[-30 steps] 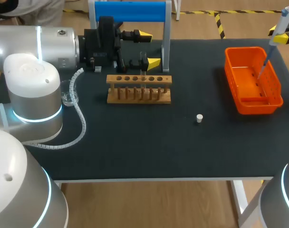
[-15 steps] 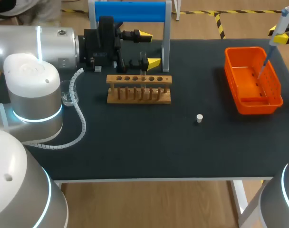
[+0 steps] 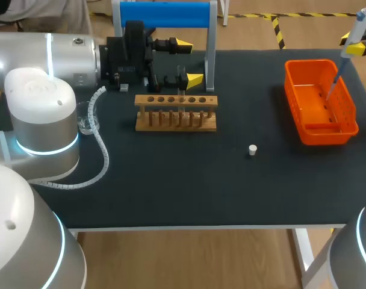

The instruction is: Invert the test tube, pick up the pipette, mount the tip to pipette, aspirate from beaker and dispense into the tube, eject the tip, return the pipette, and cap with the stopper.

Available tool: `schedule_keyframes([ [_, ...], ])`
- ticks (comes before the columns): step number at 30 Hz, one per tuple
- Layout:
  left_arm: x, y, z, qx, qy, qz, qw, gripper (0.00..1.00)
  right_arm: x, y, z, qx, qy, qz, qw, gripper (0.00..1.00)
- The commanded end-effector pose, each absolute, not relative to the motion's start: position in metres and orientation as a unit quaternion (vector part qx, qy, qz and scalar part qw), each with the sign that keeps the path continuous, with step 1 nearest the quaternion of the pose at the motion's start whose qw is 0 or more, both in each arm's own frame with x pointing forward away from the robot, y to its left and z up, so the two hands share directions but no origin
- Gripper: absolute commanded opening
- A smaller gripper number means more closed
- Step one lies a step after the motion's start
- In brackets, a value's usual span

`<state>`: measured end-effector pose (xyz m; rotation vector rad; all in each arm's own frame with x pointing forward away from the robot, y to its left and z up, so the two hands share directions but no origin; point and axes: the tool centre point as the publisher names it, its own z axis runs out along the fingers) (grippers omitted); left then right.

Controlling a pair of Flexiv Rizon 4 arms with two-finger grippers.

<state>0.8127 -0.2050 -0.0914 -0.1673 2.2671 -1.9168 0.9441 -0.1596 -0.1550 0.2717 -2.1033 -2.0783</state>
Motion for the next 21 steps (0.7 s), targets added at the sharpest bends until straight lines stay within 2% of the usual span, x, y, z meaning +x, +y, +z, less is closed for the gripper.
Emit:
schedule_keyframes([
  [1, 0.817, -0.217, -0.089, -0.051, 0.760, -0.642, 0.087, 1.00, 0.948, -0.162, -0.155, 0.095, -0.706, -0.696, 0.089, 0.00],
  [21, 0.875, -0.392, -0.053, -0.047, 0.789, -0.608, 0.076, 1.00, 0.948, -0.162, -0.155, 0.095, -0.706, -0.696, 0.089, 0.00],
])
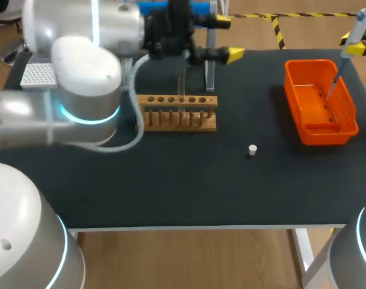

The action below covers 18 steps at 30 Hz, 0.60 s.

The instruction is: Invert the test tube, pick up the pipette, mount the tip to pipette, aspirate from beaker and dispense into the tube, eject the tip, return the pipette, and cap with the stopper.

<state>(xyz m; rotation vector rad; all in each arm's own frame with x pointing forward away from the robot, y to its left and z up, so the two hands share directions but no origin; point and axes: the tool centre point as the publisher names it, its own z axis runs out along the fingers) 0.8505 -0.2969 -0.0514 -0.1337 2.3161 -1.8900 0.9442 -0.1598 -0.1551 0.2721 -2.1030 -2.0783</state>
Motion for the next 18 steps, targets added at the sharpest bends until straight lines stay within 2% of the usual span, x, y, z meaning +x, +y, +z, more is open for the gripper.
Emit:
schedule_keyframes([
  [1, 0.877, -0.401, -0.052, -0.047, 0.789, -0.608, 0.076, 1.00, 0.948, -0.162, -0.155, 0.095, -0.706, -0.696, 0.089, 0.00],
  [9, 0.888, -0.455, -0.038, -0.058, 0.787, -0.607, 0.097, 1.00, 0.948, -0.162, -0.155, 0.095, -0.706, -0.696, 0.089, 0.00],
  [18, 0.888, -0.455, -0.038, -0.058, 0.787, -0.607, 0.097, 1.00, 0.948, -0.162, -0.155, 0.095, -0.706, -0.696, 0.089, 0.00],
])
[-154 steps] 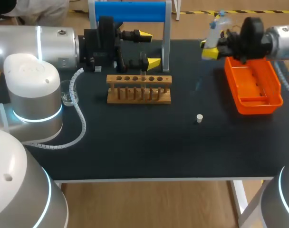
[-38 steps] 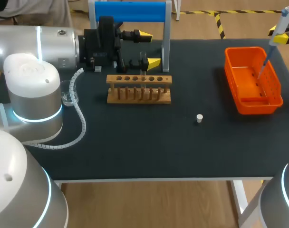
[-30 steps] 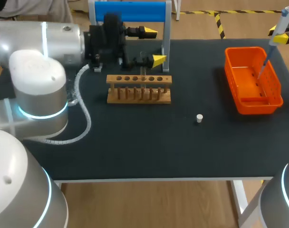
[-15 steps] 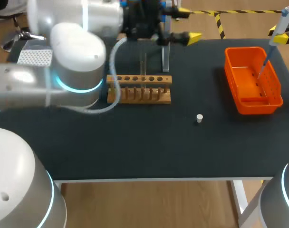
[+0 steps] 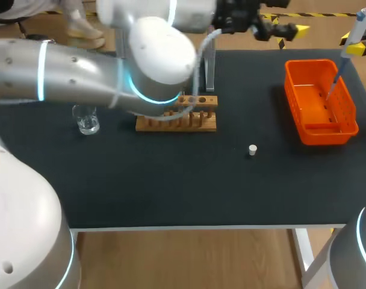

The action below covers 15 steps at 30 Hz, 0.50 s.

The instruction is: Invert the test tube, pick up the pipette, mount the tip to pipette, aspirate from beaker and dispense into the tube, eject the tip, return the pipette, and cap with the stopper.

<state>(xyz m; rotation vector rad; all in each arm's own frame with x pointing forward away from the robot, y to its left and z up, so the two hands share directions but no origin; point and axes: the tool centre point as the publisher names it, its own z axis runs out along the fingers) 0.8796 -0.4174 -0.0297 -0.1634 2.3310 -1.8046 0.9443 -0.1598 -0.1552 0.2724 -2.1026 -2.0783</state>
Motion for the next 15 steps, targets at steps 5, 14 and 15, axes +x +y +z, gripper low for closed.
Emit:
schedule_keyframes([
  [5, 0.8884, -0.4546, -0.0376, -0.058, 0.787, -0.607, 0.097, 1.00, 0.9475, -0.1623, -0.1554, 0.095, -0.706, -0.696, 0.089, 0.00],
  [14, 0.8884, -0.4546, -0.0376, -0.058, 0.787, -0.607, 0.097, 1.00, 0.9482, -0.1665, -0.1567, 0.092, -0.709, -0.694, 0.087, 0.00],
  [15, 0.8884, -0.4546, -0.0376, -0.058, 0.787, -0.607, 0.097, 1.00, 0.9482, -0.1684, -0.1572, 0.091, -0.710, -0.692, 0.088, 0.00],
])
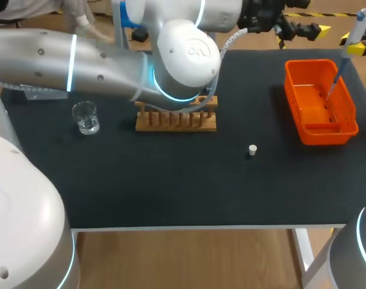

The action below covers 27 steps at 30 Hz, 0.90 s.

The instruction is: Invert the test tube, pick up the pipette, mount the tip to pipette, aspirate from beaker and dispense into the tube, eject the tip, return the pipette, and cap with the stopper.

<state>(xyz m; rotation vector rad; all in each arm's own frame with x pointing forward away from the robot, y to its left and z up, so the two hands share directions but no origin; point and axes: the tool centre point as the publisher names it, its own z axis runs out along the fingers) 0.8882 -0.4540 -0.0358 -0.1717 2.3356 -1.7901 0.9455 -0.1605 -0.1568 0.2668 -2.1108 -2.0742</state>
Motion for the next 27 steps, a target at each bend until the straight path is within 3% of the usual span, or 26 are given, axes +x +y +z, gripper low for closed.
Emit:
schedule_keyframes([
  [1, 0.888, -0.455, -0.038, -0.058, 0.787, -0.607, 0.097, 1.00, 0.948, -0.170, -0.158, 0.091, -0.711, -0.692, 0.087, 0.00],
  [27, 0.888, -0.455, -0.038, -0.058, 0.787, -0.607, 0.097, 1.00, 0.941, -0.176, -0.163, 0.111, -0.721, -0.679, 0.090, 0.00],
])
